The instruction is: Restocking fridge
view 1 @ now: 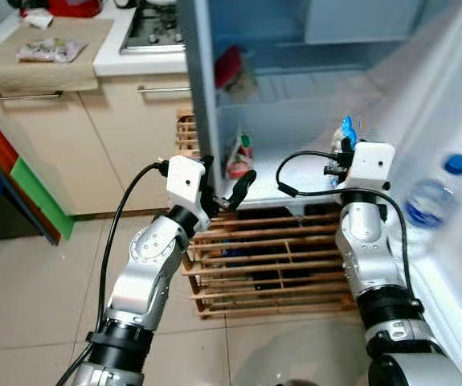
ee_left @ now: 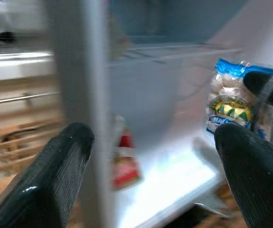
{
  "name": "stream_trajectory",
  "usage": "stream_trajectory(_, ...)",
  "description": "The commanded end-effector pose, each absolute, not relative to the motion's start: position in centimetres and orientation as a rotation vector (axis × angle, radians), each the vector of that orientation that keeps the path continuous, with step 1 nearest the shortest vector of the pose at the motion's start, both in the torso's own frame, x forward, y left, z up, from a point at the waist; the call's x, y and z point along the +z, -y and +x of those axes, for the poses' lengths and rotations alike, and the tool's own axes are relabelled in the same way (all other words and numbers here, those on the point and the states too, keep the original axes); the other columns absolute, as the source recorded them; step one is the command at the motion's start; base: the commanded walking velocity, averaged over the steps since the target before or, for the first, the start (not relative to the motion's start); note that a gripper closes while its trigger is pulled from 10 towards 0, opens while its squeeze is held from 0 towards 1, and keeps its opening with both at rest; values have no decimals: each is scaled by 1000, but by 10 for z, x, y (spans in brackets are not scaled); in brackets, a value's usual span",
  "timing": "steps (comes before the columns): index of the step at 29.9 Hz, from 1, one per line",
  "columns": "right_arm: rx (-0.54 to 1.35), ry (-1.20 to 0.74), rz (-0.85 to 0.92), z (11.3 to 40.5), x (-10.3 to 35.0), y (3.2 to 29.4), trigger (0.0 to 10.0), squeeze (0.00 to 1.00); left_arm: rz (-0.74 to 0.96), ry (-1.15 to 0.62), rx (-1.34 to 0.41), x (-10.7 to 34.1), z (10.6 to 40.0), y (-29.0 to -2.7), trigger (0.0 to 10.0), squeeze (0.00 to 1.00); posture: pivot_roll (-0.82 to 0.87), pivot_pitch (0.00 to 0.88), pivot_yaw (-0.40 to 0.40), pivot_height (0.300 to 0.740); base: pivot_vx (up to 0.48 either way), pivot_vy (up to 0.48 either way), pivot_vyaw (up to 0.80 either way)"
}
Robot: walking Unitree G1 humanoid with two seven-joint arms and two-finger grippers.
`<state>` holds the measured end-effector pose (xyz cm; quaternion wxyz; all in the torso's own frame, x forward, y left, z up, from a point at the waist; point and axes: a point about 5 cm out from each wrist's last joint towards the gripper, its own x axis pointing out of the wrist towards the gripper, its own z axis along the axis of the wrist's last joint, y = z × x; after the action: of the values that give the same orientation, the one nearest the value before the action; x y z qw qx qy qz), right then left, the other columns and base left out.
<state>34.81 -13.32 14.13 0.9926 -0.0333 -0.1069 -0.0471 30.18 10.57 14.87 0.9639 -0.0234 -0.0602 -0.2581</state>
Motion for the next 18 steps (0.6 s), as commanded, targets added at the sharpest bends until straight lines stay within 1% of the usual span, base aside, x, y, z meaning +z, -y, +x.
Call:
stream_trajectory(1,-133,244,-67,350,147,147,0,0,-42,158,-571,160,299,-94,10000,0,-45,29,47,740,0,0,0)
stream_trajectory(10,-126,193,-3,355,141,141,0,0,-44,204,-635,177,292,-90,10000,0,-16,44,54,740,0,0,0)
stream_trajectory(13,-118,173,26,361,142,136,0,0,-40,196,-657,177,290,-90,10000,0,-1,50,57,740,0,0,0)
stream_trajectory(14,-110,163,47,368,146,131,0,0,-41,175,-683,175,287,-89,10000,0,14,59,57,740,0,0,0)
stream_trajectory(18,-131,129,110,376,149,129,0,0,-38,147,-734,172,280,-87,10000,0,40,74,54,740,0,0,0)
